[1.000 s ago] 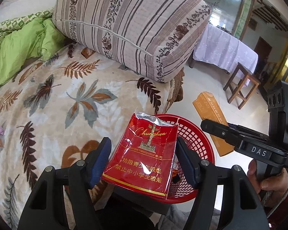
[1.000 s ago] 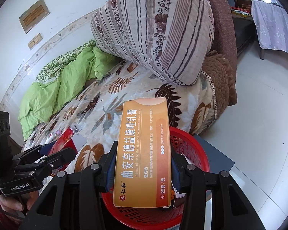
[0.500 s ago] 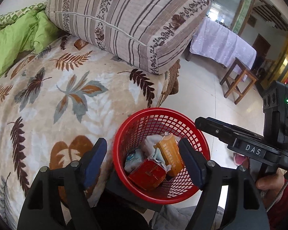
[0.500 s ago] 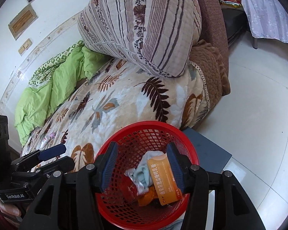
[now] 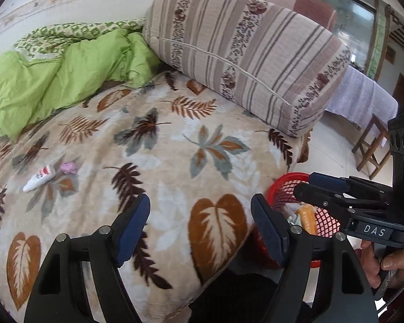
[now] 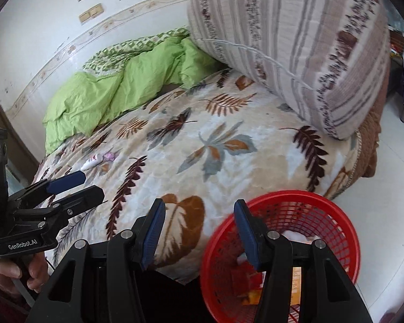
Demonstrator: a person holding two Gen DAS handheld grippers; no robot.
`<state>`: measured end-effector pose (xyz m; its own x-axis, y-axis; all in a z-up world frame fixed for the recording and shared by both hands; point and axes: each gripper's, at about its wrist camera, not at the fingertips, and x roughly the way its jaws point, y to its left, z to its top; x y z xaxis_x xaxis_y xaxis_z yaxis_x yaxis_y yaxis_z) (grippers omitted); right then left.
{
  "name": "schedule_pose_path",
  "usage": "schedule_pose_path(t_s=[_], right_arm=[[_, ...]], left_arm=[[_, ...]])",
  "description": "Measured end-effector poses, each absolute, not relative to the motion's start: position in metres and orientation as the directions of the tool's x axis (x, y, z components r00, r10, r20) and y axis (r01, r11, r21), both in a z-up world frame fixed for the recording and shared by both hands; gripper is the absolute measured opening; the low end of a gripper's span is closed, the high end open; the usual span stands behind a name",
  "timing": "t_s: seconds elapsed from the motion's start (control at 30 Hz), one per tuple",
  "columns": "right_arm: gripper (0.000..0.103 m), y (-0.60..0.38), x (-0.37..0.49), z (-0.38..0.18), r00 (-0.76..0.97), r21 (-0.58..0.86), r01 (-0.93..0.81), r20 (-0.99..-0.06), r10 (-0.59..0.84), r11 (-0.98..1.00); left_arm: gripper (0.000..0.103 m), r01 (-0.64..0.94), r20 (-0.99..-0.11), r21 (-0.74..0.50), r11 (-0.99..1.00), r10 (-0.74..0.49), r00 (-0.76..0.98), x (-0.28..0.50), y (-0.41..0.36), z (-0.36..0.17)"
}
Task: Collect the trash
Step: 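Move both open tools back over the spray bottle and purple wrapper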
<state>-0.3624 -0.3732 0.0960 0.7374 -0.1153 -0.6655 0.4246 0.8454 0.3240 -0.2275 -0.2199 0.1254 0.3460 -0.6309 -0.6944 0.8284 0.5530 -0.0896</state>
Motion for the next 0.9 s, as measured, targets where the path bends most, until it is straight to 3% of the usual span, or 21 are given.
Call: schedule_pose_path(t_s=[0.33,0.5,0.9], right_arm=[[0.056,-0.3,-0.281,0.114,0.751,0.253,0.242,-0.66,-0.015,0.937],[0.056,-0.269,-0.242,0.108,0.727,0.219,0.184,-0.686,0.017,0.958],[0.056,-0.226,-0.161,0.088,0.676,0.228,0.102,-0.73,0.101,0.968]], left_arm=[[0.076,0.647,-0.672,-0.101,0.756,-0.532,0.516,-0.14,-0.125,0.117],[0.076,0.551,-0.67,-0.04,0.833,-0.432,0.604,-0.105,-0.086,0.101],[0.076,0.359,-0.691,-0.039,0.932,-0.285,0.664,-0.032,-0.01,0.071]])
